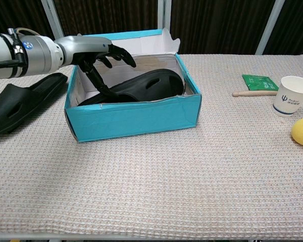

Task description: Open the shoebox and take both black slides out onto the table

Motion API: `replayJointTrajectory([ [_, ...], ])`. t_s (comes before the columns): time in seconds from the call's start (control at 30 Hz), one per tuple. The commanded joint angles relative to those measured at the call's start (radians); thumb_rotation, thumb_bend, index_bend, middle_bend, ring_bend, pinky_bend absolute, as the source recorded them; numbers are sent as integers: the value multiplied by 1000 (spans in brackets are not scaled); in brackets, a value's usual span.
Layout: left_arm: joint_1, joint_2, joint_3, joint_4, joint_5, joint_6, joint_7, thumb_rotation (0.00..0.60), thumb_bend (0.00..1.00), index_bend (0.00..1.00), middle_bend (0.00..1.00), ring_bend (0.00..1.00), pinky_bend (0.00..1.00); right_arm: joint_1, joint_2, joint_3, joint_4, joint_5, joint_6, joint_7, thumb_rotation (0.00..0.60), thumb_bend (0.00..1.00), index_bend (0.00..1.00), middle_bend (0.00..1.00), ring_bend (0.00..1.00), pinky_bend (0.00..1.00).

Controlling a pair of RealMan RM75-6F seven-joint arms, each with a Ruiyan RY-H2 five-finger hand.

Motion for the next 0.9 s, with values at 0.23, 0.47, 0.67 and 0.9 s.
replayJointTrajectory([
  [0.23,-50,-44,29,45,-83,2,53,600,161,175,98,49,142,-2,0,-1,4,3,0,4,600,102,0,25,0,58],
  [0.47,-66,-99,39,95,-121,18,64,600,215,373,401,394,417,1,-2,1,7,11,-7,5,600,102,0,25,0,58],
  [0.67,-40,-148,21,142,-49,46,-17,600,354,599,656,603,638,0,-1,3,8,16,-6,8,600,102,0,25,0,59],
  [0.9,25,-151,-20,160,107,134,-182,600,416,664,708,619,671,4,-3,6,9,18,-10,8,600,102,0,25,0,58],
])
